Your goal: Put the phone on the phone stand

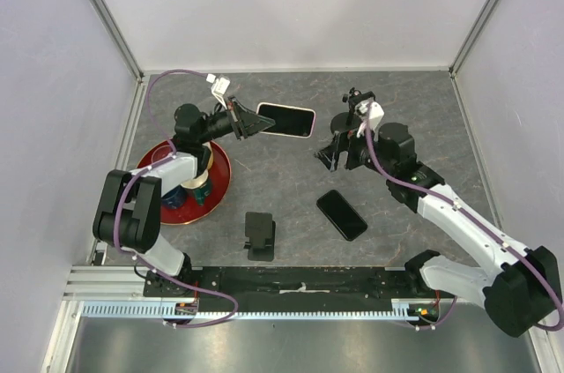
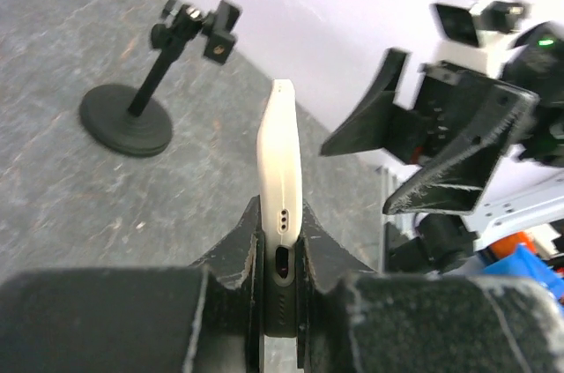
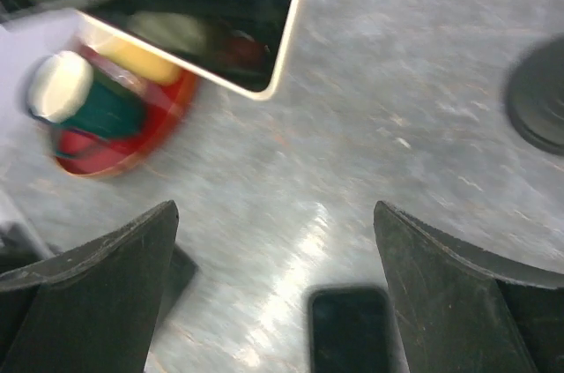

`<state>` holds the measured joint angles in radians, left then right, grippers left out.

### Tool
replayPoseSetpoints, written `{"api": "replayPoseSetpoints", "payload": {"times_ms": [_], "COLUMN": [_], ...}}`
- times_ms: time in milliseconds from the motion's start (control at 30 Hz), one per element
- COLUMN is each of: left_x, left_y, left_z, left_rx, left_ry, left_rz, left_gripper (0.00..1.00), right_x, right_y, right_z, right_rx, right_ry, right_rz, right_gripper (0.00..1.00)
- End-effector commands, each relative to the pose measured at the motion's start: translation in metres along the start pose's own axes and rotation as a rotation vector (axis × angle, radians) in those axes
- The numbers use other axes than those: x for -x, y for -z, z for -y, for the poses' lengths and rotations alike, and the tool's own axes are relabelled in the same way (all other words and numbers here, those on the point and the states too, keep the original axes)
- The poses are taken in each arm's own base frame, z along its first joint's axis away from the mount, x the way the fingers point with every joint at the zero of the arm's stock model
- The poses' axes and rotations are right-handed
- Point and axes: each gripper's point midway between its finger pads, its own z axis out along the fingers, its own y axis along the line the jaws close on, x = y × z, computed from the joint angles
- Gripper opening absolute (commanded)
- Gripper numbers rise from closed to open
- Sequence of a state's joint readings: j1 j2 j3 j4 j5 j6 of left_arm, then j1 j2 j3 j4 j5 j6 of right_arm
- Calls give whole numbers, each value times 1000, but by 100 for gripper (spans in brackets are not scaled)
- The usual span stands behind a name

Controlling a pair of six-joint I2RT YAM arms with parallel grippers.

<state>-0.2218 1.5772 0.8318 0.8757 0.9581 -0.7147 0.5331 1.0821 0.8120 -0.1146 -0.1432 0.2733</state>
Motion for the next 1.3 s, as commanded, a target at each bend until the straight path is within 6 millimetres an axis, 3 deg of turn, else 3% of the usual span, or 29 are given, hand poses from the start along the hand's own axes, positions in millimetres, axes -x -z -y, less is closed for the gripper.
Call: {"api": "replayPoseSetpoints", "payload": {"times_ms": [0,67,333,533,667,800,900,1067,1267], "left_x": [45,51,60,63,63,66,67,67,67], "left_y": [1,4,9,13,10,11,13,15,14], "left_z": [55,67,80,93,105,118,127,129,134], "left_rx": [-213,-271,-309,-323,-346,-371,-383,-377,-389], "left_ry": [-54,-77,-47,-73,-90,-113,-136,-158,-153], "left_rz": [184,226,289,302,307,313,316,312,311], "left_gripper": [2,2,2,2,2,2,2,2,2], "right_x": [70,98,126,116,111,111,111,98,91], "right_y": [23,32,20,4,-2,-7,-9,0,-6], "right_z": [-66,-67,-56,-46,-51,-48,-36,-13,-34], "right_rx": [483,539,508,445,459,426,356,193,314], "right_ry": [-296,-313,-345,-373,-376,-362,-353,-301,-284], "right_rz": [260,397,518,504,498,506,517,486,428], "right_gripper": [98,96,86,81,80,73,71,78,77]}}
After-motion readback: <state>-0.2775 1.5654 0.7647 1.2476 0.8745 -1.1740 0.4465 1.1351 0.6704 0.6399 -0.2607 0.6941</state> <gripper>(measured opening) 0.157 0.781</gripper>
